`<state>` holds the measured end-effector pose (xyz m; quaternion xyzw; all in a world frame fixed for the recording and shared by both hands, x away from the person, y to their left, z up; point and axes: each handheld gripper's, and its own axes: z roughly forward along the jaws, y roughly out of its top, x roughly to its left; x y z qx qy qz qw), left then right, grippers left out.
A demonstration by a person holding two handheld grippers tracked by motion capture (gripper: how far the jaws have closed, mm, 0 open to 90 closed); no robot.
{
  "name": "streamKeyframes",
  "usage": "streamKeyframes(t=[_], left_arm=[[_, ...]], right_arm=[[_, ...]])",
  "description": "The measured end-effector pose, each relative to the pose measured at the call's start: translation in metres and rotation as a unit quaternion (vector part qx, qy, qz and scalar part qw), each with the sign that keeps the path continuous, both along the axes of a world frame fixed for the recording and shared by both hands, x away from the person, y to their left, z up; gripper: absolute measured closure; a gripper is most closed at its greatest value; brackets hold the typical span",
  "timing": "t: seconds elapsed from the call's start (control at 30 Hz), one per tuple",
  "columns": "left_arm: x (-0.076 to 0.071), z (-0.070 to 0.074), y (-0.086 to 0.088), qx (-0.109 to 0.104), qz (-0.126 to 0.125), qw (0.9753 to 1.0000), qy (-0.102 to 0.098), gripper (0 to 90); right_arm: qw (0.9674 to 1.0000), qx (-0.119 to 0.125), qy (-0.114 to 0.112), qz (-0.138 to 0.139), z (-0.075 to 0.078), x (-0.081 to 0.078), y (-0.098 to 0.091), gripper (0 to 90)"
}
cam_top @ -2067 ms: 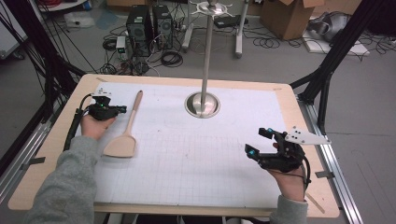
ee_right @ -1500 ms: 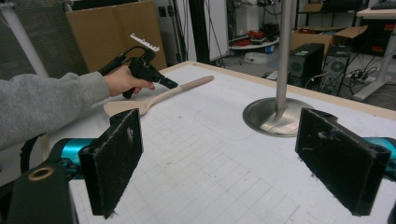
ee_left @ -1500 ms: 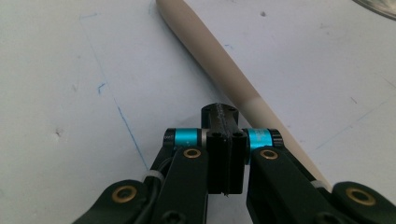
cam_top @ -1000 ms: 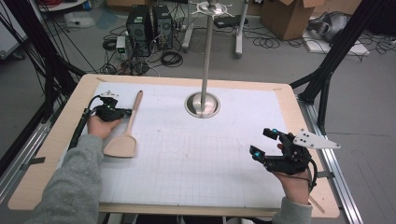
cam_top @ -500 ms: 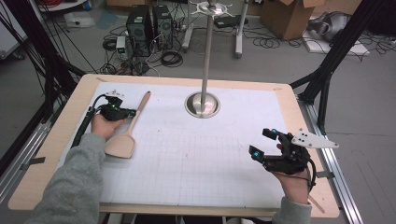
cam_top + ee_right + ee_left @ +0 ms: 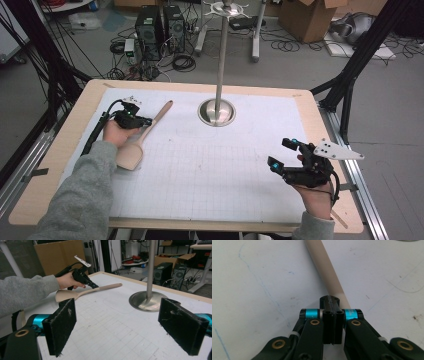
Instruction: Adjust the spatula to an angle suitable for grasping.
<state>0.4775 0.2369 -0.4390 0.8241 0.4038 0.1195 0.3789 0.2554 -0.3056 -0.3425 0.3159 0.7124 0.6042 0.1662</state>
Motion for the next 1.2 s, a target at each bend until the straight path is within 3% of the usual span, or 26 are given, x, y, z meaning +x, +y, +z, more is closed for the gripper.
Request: streamKeyframes(t=[0.27,0.87,1.2], left_arm=[[0.000,0.000,-0.004,-0.005,-0.013,0.9999,0.006,89.8],[0.005,0.005,-0.015,0.028,-0.035,0.9988,0.018,89.8],[0.008,0.008,-0.031,0.039,-0.049,0.9977,0.026,89.8]], right_arm=[[1.0000,-0.002,0.003,0.001,-0.001,0.001,0.001,14.0],[1.0000,-0.003,0.003,0.002,-0.002,0.001,0.002,14.1],[1.0000,0.001,0.001,-0.002,-0.001,0.000,-0.002,14.1]])
